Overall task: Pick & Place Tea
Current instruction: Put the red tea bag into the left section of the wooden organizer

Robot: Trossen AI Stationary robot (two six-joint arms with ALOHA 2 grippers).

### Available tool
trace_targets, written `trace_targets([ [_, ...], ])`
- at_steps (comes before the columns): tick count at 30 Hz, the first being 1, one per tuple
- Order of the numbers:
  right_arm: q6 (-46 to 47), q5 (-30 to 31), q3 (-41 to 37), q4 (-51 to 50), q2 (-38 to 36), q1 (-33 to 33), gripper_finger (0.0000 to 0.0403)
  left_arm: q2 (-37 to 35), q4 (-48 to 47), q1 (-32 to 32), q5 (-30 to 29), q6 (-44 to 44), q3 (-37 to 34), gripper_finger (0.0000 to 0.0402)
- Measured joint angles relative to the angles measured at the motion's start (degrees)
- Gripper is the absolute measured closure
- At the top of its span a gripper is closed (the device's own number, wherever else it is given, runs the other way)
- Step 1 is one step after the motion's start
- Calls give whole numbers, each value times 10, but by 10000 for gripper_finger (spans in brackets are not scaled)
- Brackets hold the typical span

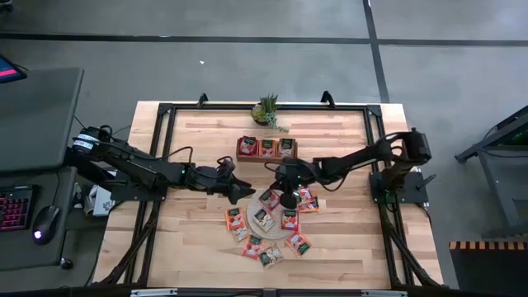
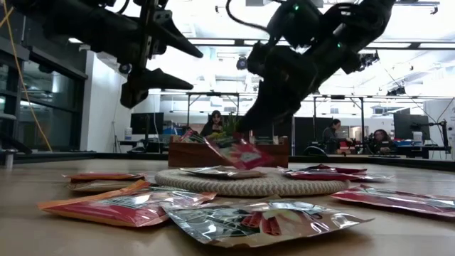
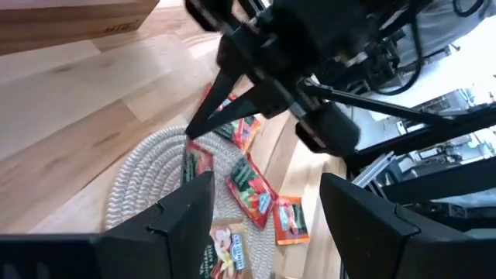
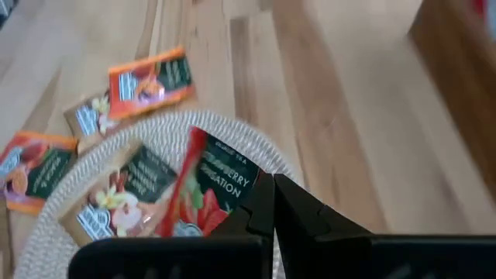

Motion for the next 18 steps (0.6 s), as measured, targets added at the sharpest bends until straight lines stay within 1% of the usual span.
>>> trace_targets([
  [13,-11,32,1,-25,-88,-3,403,0,5,0,-6,-5,2,168],
  [18,-5,21,1,-41,-97,-3,403,0,7,0,-7,-14,3,168],
])
